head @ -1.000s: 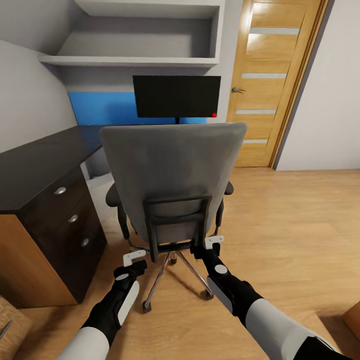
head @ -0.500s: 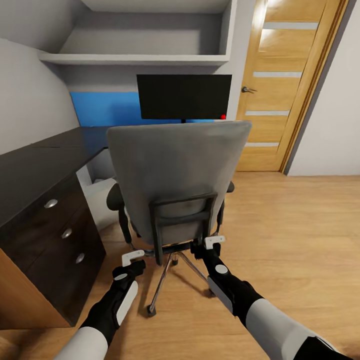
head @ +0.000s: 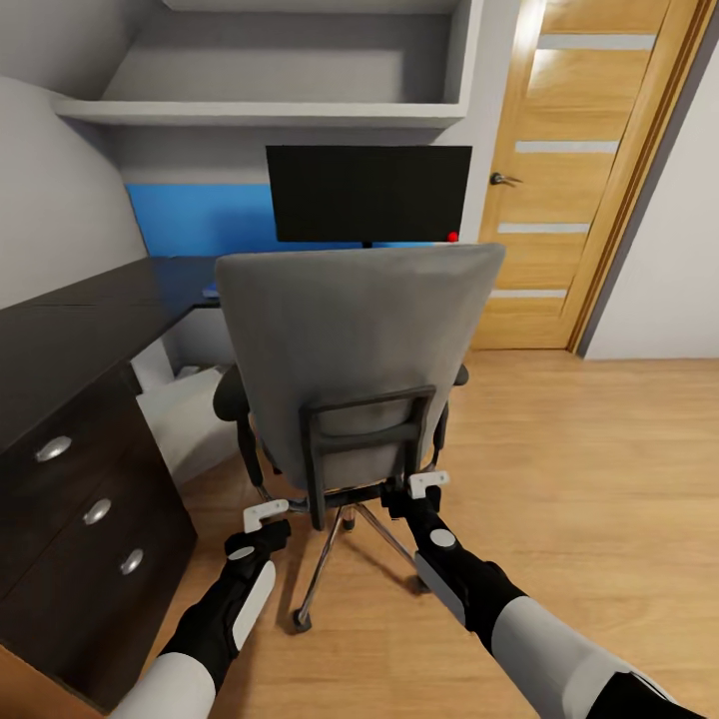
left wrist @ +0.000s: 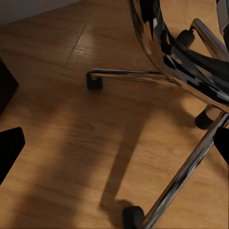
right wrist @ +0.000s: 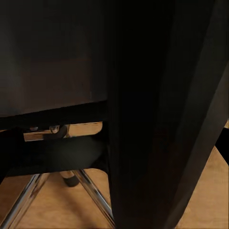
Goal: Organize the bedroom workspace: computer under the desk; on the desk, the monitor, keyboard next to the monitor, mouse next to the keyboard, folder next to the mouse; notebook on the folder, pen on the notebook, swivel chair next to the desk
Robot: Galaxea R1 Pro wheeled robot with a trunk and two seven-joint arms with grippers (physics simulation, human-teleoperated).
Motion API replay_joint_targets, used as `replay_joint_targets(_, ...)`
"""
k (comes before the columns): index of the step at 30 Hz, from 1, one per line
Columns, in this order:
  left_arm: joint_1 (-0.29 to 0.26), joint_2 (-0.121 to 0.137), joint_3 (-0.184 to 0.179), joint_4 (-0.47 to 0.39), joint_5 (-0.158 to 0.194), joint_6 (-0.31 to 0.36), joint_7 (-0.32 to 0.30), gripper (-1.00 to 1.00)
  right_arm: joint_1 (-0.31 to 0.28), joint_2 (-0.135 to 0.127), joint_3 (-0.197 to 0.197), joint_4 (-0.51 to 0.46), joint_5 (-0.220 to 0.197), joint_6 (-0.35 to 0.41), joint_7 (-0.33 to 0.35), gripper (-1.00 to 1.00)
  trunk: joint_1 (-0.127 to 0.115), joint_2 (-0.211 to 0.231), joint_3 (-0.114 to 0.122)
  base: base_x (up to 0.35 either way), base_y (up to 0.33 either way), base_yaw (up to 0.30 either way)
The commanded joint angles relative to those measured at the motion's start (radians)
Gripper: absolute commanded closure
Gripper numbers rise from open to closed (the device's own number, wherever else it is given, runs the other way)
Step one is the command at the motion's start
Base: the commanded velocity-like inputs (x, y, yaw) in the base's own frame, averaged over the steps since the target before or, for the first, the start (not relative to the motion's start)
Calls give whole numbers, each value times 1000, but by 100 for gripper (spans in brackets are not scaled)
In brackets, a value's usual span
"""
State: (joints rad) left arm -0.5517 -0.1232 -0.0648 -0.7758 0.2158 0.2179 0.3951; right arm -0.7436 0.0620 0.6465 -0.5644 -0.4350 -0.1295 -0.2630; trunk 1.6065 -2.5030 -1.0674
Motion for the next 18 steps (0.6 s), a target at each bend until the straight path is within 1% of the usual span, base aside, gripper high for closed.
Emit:
replay_joint_targets(1,0,1,-4,-2,7,3,7,-100,-2,0,7,-8,-1,-5,-7,-100,0,0,-1,322,0,0)
replay_joint_targets(9,-1,1,-4,-1,8,4,7,-100,-2,1,7,-8,-1,-4,-6,-100,0,0,-1,322,4,0)
replay_joint_targets(18,0,1,-4,0,8,4,7,-100,-2,1,7,-8,-1,-4,-5,-100,0,0,-1,326,85,0)
